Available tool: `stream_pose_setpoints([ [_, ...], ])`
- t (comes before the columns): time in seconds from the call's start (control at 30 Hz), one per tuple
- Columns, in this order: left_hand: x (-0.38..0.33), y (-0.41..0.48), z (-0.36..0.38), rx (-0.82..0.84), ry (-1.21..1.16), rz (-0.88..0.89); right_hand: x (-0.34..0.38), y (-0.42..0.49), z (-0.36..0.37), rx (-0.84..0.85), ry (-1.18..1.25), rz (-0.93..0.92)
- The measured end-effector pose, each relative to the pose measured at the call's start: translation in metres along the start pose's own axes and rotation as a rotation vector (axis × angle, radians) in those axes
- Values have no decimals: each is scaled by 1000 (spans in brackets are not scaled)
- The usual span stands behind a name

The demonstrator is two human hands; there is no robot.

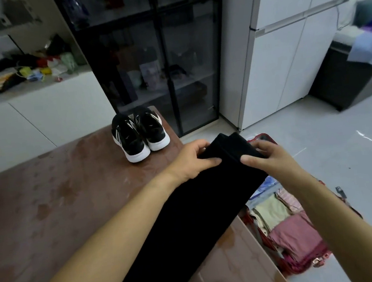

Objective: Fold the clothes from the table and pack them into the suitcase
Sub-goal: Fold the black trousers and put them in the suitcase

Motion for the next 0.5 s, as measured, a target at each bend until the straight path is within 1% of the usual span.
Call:
stream_pose_setpoints([
  [0.07, -13, 1, 4, -8, 109, 77, 24, 9, 5, 35, -252, -75],
  [0.1, -17, 0, 6, -14, 112, 92, 34, 12, 9, 51, -409, -123],
  [0.17, -14, -4, 7, -1, 25, 57, 50, 13, 16, 69, -657, -239],
  [0.2, -10, -9, 6, 35, -17, 15, 56, 10, 18, 66, -710, -292],
  [0.27, 10, -24, 5, 161, -24, -132, 66, 3, 16, 70, -706, -367],
  [0.3, 27, -34, 1, 189, -19, -226, 68, 0, 15, 77, -696, -384],
  [0.33, 46, -45, -9, 149, -24, -336, 67, -2, 11, 80, -700, -391],
  [0.37, 65, -57, -20, 61, -32, -465, 65, -2, 7, 77, -700, -385],
  [0.4, 84, -69, -29, 17, -30, -574, 63, -1, 3, 68, -691, -373],
  [0.47, 105, -88, -33, 83, -66, -708, 59, 2, -5, 36, -679, -358],
  [0.5, 111, -94, -34, 125, -103, -730, 58, 2, -6, 23, -687, -355],
])
Point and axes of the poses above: each hand's wrist, its own y-axis towards the middle knuckle, its own z-axis out of the palm, x = y × z, the point moved 7 cm from there along y, towards the middle knuckle, and after that the axes turned 2 degrees about y, right-handed, at the moved point
